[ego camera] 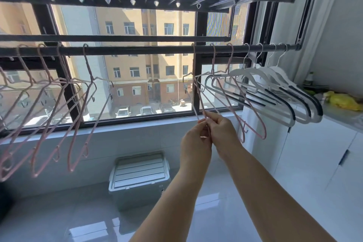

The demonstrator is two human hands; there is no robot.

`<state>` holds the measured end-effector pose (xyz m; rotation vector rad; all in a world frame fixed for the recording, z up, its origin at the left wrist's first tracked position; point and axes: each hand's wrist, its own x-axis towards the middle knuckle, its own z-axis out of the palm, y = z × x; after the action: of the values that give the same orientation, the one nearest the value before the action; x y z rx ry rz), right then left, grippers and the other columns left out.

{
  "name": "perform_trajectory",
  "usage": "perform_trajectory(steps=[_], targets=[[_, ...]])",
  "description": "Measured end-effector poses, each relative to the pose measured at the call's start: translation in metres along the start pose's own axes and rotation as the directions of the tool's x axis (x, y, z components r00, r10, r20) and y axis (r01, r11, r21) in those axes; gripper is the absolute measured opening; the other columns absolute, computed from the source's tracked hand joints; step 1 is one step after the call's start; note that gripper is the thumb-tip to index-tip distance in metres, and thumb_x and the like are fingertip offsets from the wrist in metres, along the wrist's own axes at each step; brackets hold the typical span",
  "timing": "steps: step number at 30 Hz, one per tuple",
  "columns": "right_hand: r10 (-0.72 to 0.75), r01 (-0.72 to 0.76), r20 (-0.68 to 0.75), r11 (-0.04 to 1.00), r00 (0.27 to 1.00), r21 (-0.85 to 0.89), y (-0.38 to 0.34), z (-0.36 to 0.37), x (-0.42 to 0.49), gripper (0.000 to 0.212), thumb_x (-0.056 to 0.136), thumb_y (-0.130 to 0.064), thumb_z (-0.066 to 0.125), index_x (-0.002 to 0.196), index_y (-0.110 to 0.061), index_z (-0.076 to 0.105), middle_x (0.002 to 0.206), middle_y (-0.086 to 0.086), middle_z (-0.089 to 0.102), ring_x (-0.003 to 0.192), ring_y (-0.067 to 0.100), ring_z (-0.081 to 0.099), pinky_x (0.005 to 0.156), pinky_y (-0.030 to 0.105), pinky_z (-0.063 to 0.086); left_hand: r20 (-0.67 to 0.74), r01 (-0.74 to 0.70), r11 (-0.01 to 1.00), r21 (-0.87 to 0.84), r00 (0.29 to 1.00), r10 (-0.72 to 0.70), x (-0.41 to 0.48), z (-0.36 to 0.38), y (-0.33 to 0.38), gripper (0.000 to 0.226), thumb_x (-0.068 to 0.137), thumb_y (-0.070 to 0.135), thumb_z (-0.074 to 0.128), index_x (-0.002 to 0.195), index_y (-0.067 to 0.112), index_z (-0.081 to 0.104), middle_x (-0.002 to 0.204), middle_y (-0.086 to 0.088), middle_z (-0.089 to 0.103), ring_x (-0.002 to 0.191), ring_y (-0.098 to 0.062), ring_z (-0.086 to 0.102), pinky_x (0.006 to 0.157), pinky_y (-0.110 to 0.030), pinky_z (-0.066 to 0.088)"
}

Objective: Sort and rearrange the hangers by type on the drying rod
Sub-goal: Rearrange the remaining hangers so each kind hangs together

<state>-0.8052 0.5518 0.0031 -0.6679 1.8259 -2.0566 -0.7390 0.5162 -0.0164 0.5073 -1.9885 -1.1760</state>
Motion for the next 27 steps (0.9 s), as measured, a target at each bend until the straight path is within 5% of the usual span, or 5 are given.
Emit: perform_trajectory(steps=[6,14,19,22,27], targets=[[-0.001,0.0,-0.033,0.999,0.999,-0.032,-0.004,-0.001,0.0,0.032,0.096,-0.007,0.041,0.123,-0.015,0.056,0.101,0.002,0.064,0.087,0.012,0.061,0.061,0.016,0.046,0.035,-0.019,0.998,0.058,0.999,0.017,0.002,-0.003,0.007,0.039,0.081,0.001,0.052,0.112,0.023,0.064,0.083,0.001,0.07,0.076,-0.016,0.065,0.072,-0.027,0.052],[-0.008,0.005,-0.03,0.997,1.0,-0.08,-0.002,-0.003,0.006,0.031,0.095,-0.009,0.043,0.122,-0.016,0.057,0.093,-0.004,0.065,0.085,0.012,0.062,0.081,0.036,0.052,0.022,-0.022,0.999,0.046,1.0,0.021,0.003,-0.003,0.01,0.035,0.082,0.001,0.052,0.109,0.02,0.065,0.083,-0.004,0.07,0.074,-0.019,0.063,0.071,-0.028,0.05],[-0.001,0.002,0.009,0.996,1.0,-0.089,-0.007,-0.003,-0.001,0.031,0.096,-0.01,0.041,0.125,-0.013,0.053,0.1,0.002,0.064,0.087,0.011,0.06,0.068,0.018,0.048,0.005,-0.016,0.999,0.033,1.0,0.016,0.0,-0.003,0.008,0.035,0.082,0.001,0.052,0.111,0.019,0.063,0.077,0.006,0.064,0.071,-0.01,0.06,0.066,-0.014,0.045],[-0.064,0.061,-0.007,0.971,0.998,-0.23,-0.01,-0.003,-0.009,0.037,0.097,-0.017,0.04,0.133,-0.014,0.045,0.132,0.006,0.053,0.116,0.019,0.052,0.095,0.026,0.041,0.023,0.031,0.999,0.024,0.999,-0.032,-0.004,-0.007,0.0,0.036,0.083,0.008,0.061,0.118,0.018,0.059,0.093,0.004,0.067,0.084,-0.011,0.063,0.08,-0.023,0.052],[-0.329,0.276,-0.053,0.859,0.943,-0.432,-0.015,0.008,-0.027,0.037,0.095,-0.019,0.044,0.131,-0.018,0.043,0.143,0.004,0.031,0.133,0.018,0.033,0.1,0.022,0.027,0.05,0.093,0.983,0.156,0.994,-0.102,-0.016,-0.036,-0.02,0.058,0.079,0.025,0.069,0.131,0.015,0.046,0.129,-0.003,0.053,0.101,-0.004,0.046,0.09,-0.017,0.038]])
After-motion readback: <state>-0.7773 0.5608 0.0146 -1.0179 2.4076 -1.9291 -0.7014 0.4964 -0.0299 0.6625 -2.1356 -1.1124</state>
